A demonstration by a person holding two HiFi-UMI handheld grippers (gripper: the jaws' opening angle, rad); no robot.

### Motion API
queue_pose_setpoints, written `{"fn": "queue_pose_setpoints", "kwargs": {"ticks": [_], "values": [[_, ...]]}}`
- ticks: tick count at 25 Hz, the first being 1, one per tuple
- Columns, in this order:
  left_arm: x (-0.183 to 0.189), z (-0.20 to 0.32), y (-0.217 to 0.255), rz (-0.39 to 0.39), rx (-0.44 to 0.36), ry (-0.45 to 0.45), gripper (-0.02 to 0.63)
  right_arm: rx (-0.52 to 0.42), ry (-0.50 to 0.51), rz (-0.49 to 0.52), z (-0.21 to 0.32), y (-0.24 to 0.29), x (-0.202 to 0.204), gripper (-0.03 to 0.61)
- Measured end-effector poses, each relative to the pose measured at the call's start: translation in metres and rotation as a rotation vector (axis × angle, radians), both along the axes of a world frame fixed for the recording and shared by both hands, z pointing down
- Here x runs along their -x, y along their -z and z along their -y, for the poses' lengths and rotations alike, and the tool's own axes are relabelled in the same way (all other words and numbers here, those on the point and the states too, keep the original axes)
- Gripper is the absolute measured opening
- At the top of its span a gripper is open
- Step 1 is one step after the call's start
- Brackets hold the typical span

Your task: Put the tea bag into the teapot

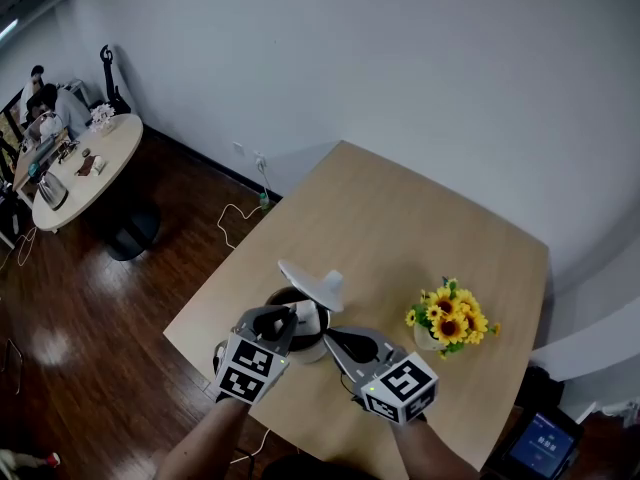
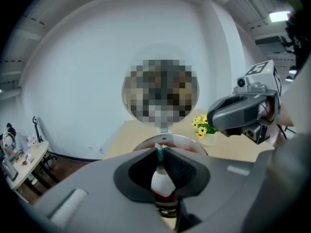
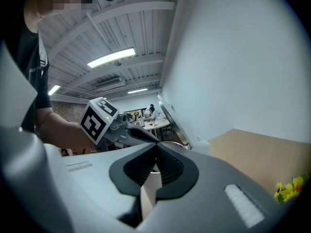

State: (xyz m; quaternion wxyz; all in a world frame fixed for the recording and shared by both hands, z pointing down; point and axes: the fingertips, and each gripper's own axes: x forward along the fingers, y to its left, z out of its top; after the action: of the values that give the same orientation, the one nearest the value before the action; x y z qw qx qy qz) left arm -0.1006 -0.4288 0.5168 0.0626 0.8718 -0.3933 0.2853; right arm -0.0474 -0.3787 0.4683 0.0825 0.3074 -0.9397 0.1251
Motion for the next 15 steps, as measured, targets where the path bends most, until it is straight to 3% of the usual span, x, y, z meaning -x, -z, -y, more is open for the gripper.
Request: {"fn": "queue_pose_setpoints", "kwargs": {"ticks": [9, 13, 15], "values": [[0.000, 0.002, 0.001, -0.040, -0.006, 0.000, 0.092, -0.005, -0.013, 0.007, 0.004, 0.000, -0.007, 0.002], [0.013, -0.010, 0.033, -0.134, -0.121, 0.037, 0.087, -0.014, -0.011, 0.012, 0.002, 0.005, -0.007, 0.002], [0.025, -0.024, 0.050, -0.207, -0.162, 0.078, 0.027, -0.023, -0.002, 0.013, -0.001, 0.008, -0.006, 0.002]]}}
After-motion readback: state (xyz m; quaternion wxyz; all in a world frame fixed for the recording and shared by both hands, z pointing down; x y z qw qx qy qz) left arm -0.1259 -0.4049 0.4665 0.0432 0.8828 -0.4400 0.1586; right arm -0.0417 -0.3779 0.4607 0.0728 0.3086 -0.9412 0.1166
